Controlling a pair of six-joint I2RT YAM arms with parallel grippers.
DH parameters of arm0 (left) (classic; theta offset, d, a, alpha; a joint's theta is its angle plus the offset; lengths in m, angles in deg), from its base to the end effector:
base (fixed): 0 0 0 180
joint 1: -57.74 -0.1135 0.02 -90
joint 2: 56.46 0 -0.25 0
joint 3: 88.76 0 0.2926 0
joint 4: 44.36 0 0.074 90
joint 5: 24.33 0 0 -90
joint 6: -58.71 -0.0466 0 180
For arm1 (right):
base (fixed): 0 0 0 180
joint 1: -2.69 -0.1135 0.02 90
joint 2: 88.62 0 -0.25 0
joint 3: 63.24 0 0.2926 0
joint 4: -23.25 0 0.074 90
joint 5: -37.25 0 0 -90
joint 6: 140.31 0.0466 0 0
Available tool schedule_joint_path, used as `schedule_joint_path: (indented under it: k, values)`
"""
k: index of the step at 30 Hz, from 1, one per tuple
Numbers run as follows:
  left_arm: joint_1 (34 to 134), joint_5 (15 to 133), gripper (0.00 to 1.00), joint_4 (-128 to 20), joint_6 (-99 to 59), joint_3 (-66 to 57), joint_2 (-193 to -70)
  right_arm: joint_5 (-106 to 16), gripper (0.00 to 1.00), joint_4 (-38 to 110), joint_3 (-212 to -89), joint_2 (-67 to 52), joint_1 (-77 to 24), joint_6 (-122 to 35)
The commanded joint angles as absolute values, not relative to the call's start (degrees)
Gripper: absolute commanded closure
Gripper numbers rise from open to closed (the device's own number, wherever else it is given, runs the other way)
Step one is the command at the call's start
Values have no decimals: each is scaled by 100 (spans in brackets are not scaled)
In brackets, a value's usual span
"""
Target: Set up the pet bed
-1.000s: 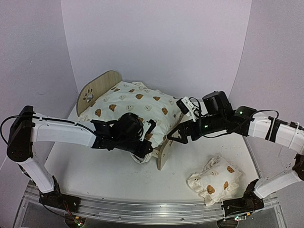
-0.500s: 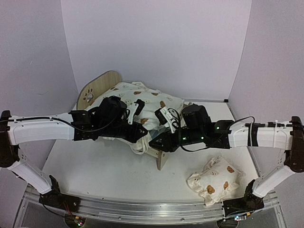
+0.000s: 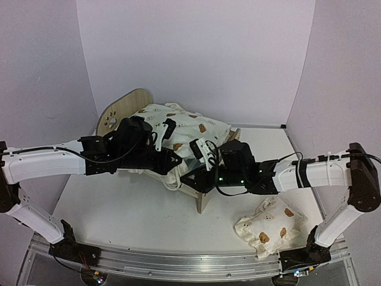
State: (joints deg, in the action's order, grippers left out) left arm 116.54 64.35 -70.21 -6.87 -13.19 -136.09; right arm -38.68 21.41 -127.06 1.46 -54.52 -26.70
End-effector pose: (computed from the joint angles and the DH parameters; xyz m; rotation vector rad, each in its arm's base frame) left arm 0.1933 -0.3171 0.2786 0.6389 2.1150 -0.8295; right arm 0.2024 0.3351 0.1848 -0.7920 2.0266 1.1096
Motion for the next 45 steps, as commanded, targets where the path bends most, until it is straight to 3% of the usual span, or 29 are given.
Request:
schedule_joint_path:
  k: [1,10,14,28,34,36,40,45]
  values:
    - [11636,6397,100,-6812,-737,-939,-13311,-4029,82,1250,-12685,374,-5468,-2757]
    - [11619,6397,100,-6824,-739,-951,-13114,-4249,80,871,-12675,628,-5464,-2797]
    - [11602,6401,100,-6865,-780,-927,-13005,-4288,71,799,-12710,729,-5467,-2788]
    - [11566,6391,100,-6920,-818,-924,-12821,-4239,68,503,-12939,1043,-5466,-2823]
    - [11544,6391,100,-6921,-824,-932,-12774,-4367,80,245,-12945,1101,-5464,-2879]
    - [11532,6385,100,-6909,-827,-951,-12778,-4331,98,248,-12967,1025,-5463,-2918]
    - [11473,6361,100,-6912,-862,-997,-12775,-4401,100,1515,-13166,423,-5481,-2763]
    - [11344,6541,100,-6907,-862,-1082,-12836,-4373,100,4722,-14047,-156,-5481,-2709]
